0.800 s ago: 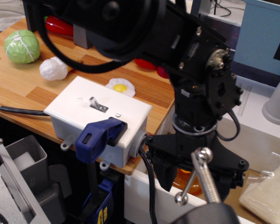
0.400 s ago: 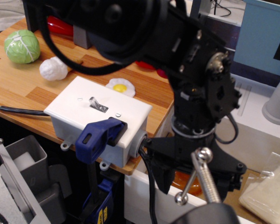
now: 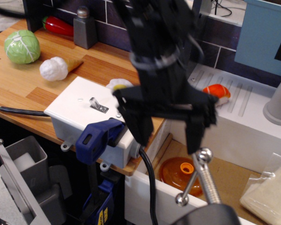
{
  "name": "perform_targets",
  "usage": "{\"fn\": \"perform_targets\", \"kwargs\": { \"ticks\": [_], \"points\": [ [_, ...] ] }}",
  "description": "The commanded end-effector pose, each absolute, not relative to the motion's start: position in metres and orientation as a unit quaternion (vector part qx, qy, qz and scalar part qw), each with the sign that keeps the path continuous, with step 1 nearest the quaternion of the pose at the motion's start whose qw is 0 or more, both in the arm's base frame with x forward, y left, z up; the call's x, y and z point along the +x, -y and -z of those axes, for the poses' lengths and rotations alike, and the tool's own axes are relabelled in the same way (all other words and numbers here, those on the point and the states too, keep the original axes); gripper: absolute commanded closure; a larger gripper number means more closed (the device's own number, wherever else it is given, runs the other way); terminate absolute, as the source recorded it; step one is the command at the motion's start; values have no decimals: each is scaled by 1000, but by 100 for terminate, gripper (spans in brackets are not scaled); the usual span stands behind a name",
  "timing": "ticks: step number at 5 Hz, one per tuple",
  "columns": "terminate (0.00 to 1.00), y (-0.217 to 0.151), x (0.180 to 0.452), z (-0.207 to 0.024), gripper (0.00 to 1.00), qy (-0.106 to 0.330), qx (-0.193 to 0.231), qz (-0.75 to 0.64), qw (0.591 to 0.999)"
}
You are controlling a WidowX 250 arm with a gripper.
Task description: Move light switch to the right
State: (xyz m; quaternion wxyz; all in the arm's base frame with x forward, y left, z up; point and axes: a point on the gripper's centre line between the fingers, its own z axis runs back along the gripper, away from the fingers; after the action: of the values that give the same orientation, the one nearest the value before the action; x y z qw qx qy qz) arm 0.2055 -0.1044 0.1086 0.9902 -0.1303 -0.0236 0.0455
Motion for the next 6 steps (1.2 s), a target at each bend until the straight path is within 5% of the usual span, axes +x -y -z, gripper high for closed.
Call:
{"fn": "perform_targets", "kwargs": {
  "ticks": [1, 3, 4, 6],
  "points": [
    [0, 75, 222, -127, 0, 43, -101, -30, 993],
    [0, 35, 245, -112, 0, 21, -61, 28, 998],
    [0, 21, 233, -96, 0, 30, -42, 35, 998],
    [0, 2, 232, -89, 0, 1, -52, 25, 998]
  ]
}}
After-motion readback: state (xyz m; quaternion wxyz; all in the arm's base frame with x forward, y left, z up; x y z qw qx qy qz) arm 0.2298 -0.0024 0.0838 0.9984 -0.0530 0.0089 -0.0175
